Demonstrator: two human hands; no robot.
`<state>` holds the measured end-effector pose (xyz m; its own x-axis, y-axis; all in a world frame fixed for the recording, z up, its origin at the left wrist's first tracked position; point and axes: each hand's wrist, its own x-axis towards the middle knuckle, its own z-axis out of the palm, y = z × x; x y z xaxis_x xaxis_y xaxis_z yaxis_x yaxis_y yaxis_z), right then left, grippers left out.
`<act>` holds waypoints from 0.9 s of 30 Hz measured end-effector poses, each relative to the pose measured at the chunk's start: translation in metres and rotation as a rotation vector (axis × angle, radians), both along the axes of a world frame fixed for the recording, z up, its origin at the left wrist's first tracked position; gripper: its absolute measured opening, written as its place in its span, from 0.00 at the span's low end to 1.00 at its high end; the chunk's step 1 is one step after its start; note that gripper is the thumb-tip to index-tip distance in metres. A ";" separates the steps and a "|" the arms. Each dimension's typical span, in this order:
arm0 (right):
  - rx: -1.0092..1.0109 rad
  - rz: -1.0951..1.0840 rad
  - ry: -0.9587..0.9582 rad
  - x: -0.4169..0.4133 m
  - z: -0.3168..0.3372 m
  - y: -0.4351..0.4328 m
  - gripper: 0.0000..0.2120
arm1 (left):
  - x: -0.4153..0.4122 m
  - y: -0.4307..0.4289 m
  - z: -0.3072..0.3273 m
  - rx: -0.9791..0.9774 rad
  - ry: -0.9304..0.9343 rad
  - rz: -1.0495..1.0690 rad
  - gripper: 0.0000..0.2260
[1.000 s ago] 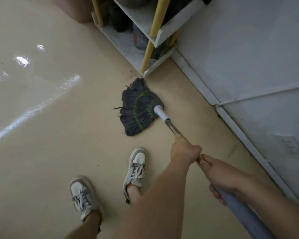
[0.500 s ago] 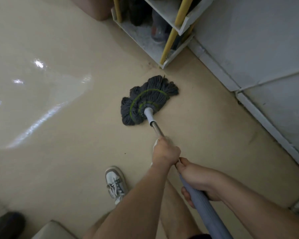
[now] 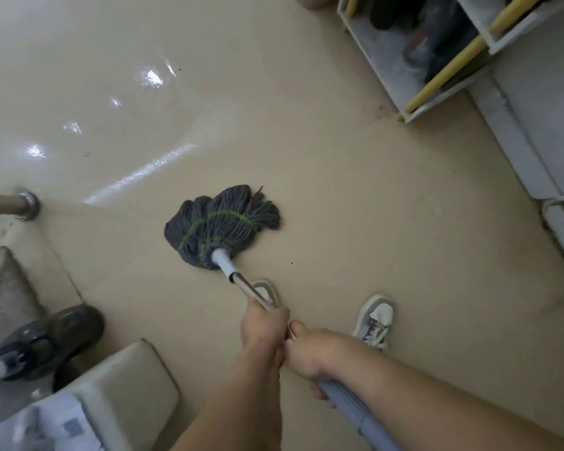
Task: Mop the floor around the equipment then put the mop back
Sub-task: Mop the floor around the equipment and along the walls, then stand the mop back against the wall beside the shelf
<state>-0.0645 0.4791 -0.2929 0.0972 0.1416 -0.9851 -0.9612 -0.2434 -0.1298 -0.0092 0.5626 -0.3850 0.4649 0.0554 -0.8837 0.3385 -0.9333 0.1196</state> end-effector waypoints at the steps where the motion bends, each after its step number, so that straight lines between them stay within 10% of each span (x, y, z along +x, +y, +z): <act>1: -0.016 0.036 0.002 -0.012 0.000 -0.006 0.16 | -0.016 -0.003 -0.001 0.007 -0.005 0.042 0.16; 20: -0.611 0.508 0.093 -0.204 0.046 -0.266 0.13 | -0.208 -0.265 0.047 -0.278 0.356 -0.001 0.31; 24: -0.760 0.603 0.109 -0.188 0.083 -0.301 0.09 | -0.194 -0.309 0.074 -0.393 0.302 -0.039 0.19; 27: -0.867 0.584 0.031 -0.165 0.101 -0.314 0.10 | -0.178 -0.327 0.097 -0.544 0.222 -0.500 0.14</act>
